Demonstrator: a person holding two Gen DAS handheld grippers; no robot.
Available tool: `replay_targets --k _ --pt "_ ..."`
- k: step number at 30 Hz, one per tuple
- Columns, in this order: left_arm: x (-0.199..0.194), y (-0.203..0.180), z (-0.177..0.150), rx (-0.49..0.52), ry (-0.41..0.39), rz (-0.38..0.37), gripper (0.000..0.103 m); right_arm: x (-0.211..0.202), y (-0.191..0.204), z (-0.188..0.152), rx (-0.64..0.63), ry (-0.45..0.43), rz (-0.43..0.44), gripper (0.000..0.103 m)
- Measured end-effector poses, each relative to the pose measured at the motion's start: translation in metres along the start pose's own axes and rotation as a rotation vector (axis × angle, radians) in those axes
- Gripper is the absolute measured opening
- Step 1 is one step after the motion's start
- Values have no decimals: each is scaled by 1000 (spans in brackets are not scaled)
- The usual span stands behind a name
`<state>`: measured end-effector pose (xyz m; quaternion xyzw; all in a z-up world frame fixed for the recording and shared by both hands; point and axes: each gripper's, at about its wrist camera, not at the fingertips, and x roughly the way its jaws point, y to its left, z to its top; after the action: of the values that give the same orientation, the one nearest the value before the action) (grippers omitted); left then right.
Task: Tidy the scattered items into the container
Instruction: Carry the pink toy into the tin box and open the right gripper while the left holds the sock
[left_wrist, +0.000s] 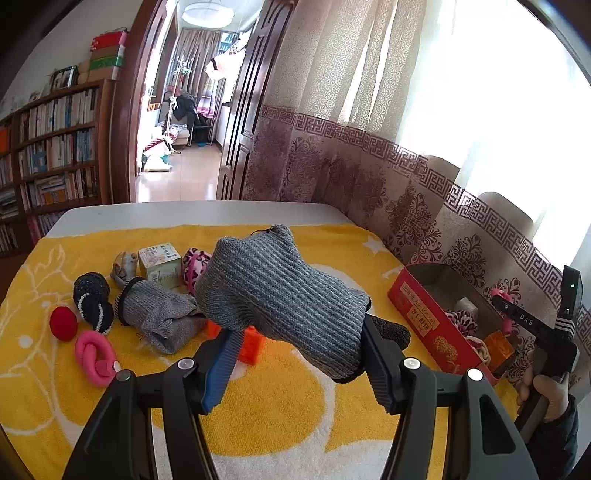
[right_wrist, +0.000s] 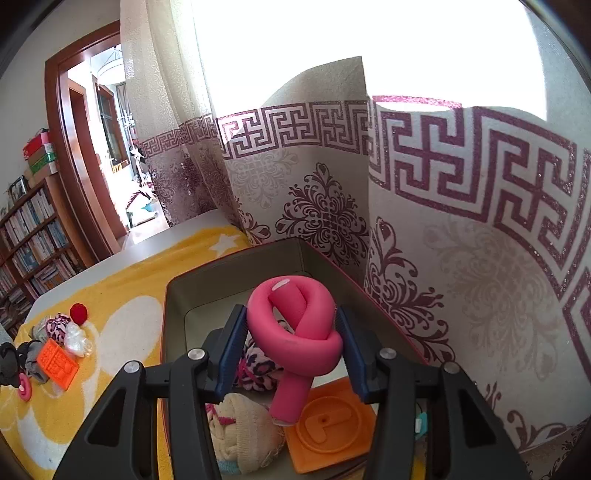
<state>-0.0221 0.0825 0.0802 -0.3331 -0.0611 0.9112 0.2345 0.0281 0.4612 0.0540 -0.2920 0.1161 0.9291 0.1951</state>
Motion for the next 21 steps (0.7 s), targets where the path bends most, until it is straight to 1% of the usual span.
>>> replay_targets --k 2,4,8,12,15,21 --pt "6 -13 2 22 9 -12 64 0 -1 -2 6 -12 -10 63" --pt "11 -24 2 43 18 -24 64 -3 0 -3 10 -40 -13 68" --pt "26 -46 7 68 36 -56 64 -13 7 -5 1 -114 -10 74" --pt "46 -71 17 83 50 -95 64 -15 7 -7 12 -147 -10 74" --pt "65 -96 25 107 64 -131 64 -16 -1 -6 54 -157 -6 74" --pt "102 -156 31 191 97 -206 64 -28 -12 -5 94 -253 -56 74"
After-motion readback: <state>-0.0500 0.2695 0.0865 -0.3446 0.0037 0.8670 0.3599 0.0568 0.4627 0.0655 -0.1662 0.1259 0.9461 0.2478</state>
